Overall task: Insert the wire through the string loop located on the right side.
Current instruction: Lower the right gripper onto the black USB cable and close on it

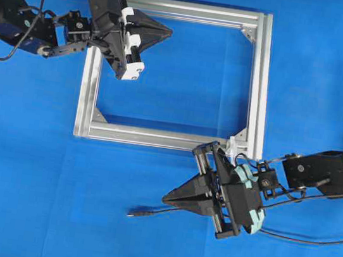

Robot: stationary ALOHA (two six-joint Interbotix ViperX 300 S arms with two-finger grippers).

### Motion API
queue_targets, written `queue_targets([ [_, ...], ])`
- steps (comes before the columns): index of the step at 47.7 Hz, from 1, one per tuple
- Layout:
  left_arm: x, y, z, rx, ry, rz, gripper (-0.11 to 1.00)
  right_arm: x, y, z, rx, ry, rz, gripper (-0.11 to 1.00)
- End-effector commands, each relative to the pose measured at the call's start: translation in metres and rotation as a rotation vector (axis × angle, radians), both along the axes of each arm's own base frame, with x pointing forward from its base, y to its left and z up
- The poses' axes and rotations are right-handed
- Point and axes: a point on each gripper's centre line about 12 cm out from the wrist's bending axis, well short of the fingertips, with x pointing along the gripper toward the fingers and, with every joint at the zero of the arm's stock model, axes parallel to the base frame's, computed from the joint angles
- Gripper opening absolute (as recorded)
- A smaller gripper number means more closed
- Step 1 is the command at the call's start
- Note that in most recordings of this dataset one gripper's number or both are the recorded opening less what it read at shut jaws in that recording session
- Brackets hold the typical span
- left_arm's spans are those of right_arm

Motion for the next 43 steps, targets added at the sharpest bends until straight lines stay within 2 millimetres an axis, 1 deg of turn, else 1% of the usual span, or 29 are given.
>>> queue_targets([
  [1, 0.002, 0.002, 0.016, 0.033, -0.021, -0.012, 0.0, 0.002, 0.003, 0.027, 0.023, -0.07, 0.005, 0.0],
  [3, 0.002, 0.003, 0.015, 0.032, -0.01, -0.01, 0.0, 0.001, 0.003, 0.026, 0.017, -0.057, 0.006, -0.01],
  [5, 0.001, 0.004, 0.014, 0.031, -0.004, -0.008, 0.0, 0.0, 0.003, 0.024, 0.011, -0.038, 0.005, -0.05],
  [7, 0.001, 0.005, 0.014, 0.031, 0.001, -0.007, 0.0, -0.001, 0.002, 0.025, 0.012, -0.032, 0.002, -0.06],
  [10, 0.002, 0.005, 0.015, 0.033, -0.001, -0.007, 0.0, -0.001, 0.002, 0.026, 0.015, -0.026, 0.002, -0.06],
  [27, 0.002, 0.005, 0.015, 0.034, -0.003, -0.007, 0.0, -0.005, 0.015, 0.027, 0.038, -0.016, 0.031, -0.06],
  [31, 0.002, 0.005, 0.015, 0.034, -0.003, -0.007, 0.0, -0.005, 0.016, 0.026, 0.06, -0.004, 0.027, -0.04],
  [34, 0.003, 0.006, 0.016, 0.035, -0.006, -0.007, 0.0, -0.005, 0.016, 0.026, 0.076, 0.003, 0.023, 0.0],
  [37, 0.002, 0.005, 0.015, 0.035, -0.003, -0.009, 0.0, -0.006, 0.016, 0.025, 0.087, 0.015, 0.019, 0.1],
  [40, 0.002, 0.005, 0.016, 0.035, -0.004, -0.008, 0.0, -0.005, 0.015, 0.025, 0.097, 0.02, 0.016, 0.24],
  [43, 0.002, 0.005, 0.016, 0.035, -0.004, -0.008, 0.0, -0.005, 0.015, 0.025, 0.109, 0.024, 0.011, 0.41],
])
